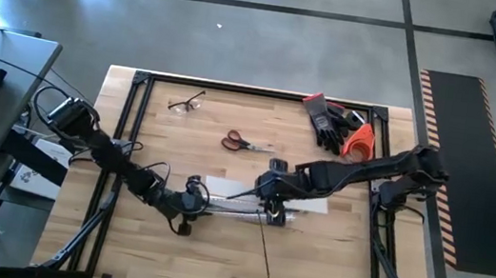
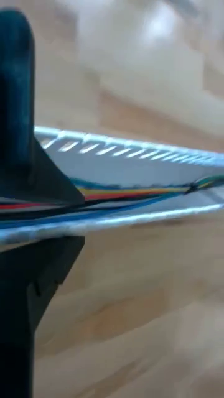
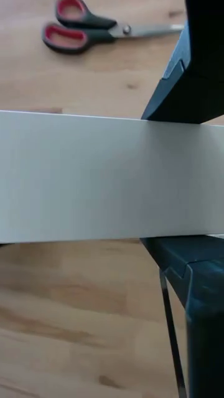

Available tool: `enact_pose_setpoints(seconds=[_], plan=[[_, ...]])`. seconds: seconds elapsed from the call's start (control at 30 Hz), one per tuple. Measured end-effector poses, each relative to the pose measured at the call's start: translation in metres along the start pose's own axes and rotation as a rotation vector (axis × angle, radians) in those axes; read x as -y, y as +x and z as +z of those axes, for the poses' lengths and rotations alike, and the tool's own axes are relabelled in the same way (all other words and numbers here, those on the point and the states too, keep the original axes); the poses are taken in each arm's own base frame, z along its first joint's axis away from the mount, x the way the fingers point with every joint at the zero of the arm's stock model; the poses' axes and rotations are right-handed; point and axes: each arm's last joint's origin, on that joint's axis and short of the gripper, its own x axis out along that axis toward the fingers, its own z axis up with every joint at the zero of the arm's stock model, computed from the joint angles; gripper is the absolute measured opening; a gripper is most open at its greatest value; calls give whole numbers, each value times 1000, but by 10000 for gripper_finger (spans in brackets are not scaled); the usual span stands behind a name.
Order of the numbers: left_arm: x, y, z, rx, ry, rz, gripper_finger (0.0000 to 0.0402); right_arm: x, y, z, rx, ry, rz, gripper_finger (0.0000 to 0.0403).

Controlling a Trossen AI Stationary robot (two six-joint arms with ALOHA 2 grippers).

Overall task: Ziptie cables
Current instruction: Close the white cable duct lid

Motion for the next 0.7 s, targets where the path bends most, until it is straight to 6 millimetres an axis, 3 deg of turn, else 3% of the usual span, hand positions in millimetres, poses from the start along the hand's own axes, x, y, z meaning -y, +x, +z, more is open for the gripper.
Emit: enact_pose_setpoints(seconds=[0.17, 0.33, 0.53, 0.7], plan=[[-17, 6, 6, 19, 34, 117, 128, -26, -3, -6, -23, 49, 37, 213], [-39, 14, 12, 21, 59, 202, 140, -64, 3, -15, -67, 119, 107, 213], [-50, 17, 26, 86, 138, 240, 136, -105, 51, -27, -114, 147, 150, 213], [-33, 11, 43, 138, 259, 284, 133, -109, 100, -44, -240, 198, 128, 213]])
